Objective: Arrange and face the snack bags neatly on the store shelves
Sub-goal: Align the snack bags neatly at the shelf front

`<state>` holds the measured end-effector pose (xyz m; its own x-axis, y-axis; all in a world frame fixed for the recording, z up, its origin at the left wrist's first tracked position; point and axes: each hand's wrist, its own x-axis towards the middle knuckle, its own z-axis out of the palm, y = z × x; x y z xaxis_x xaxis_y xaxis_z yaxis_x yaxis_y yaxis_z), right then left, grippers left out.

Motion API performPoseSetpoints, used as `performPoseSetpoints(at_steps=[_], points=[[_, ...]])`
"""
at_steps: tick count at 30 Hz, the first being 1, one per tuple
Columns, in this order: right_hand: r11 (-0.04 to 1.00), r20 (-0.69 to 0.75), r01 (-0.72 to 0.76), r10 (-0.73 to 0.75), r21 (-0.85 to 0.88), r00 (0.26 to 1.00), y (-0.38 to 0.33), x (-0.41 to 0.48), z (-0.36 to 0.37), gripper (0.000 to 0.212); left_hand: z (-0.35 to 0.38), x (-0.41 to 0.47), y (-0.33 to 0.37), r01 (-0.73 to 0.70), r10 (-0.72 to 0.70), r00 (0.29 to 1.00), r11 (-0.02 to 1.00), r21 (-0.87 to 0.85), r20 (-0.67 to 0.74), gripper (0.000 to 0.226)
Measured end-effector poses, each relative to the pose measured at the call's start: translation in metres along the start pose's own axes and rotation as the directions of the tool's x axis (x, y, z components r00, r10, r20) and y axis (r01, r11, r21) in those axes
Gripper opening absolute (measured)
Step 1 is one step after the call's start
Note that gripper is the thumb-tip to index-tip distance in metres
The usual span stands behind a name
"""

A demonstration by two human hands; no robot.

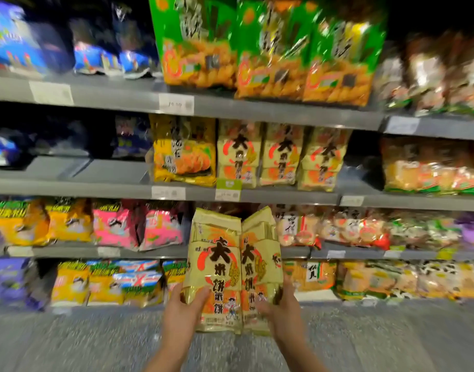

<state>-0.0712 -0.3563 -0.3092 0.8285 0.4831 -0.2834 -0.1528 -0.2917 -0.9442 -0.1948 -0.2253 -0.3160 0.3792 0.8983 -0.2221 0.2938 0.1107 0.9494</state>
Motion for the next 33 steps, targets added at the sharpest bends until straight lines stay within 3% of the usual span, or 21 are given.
performPoseSetpoints(at_steps=[4,9,13,18,25,28,31,33], points=[[0.996,-0.06,0.062,-0.058,0.066,0.996,-0.037,-0.019,-0.035,0.081,0.009,-0.009,0.044,-0.079,0.078,0.992,0.997,-0.002,0.097,0.033],[0.993,-0.151,0.114,-0.111,0.01,0.982,-0.063,-0.015,-0.078,0.104,0.044,-0.012,0.083,-0.125,0.124,0.976,0.992,-0.005,0.181,0.044],[0.986,-0.181,0.168,-0.163,0.013,0.97,-0.086,0.013,-0.121,0.094,0.089,-0.001,0.116,-0.144,0.147,0.966,0.989,-0.032,0.211,0.044],[0.968,-0.114,0.241,-0.231,0.075,0.966,-0.111,0.085,-0.181,0.073,0.158,0.032,0.156,-0.119,0.146,0.966,0.984,-0.134,0.214,0.07],[0.957,0.034,0.287,-0.288,0.038,0.957,-0.149,0.2,-0.228,0.068,0.226,0.081,0.206,-0.163,0.216,0.968,0.928,-0.334,0.127,0.072],[0.961,0.076,0.271,-0.276,0.062,0.958,-0.145,0.232,-0.235,0.068,0.241,0.099,0.214,-0.167,0.216,0.97,0.923,-0.346,0.108,0.07],[0.965,0.088,0.234,-0.245,0.121,0.966,-0.133,0.257,-0.237,0.078,0.254,0.11,0.218,-0.206,0.25,0.962,0.926,-0.316,0.106,0.052],[0.961,0.059,0.227,-0.238,0.156,0.969,-0.131,0.268,-0.234,0.074,0.259,0.117,0.219,-0.223,0.266,0.958,0.928,-0.299,0.11,0.054]])
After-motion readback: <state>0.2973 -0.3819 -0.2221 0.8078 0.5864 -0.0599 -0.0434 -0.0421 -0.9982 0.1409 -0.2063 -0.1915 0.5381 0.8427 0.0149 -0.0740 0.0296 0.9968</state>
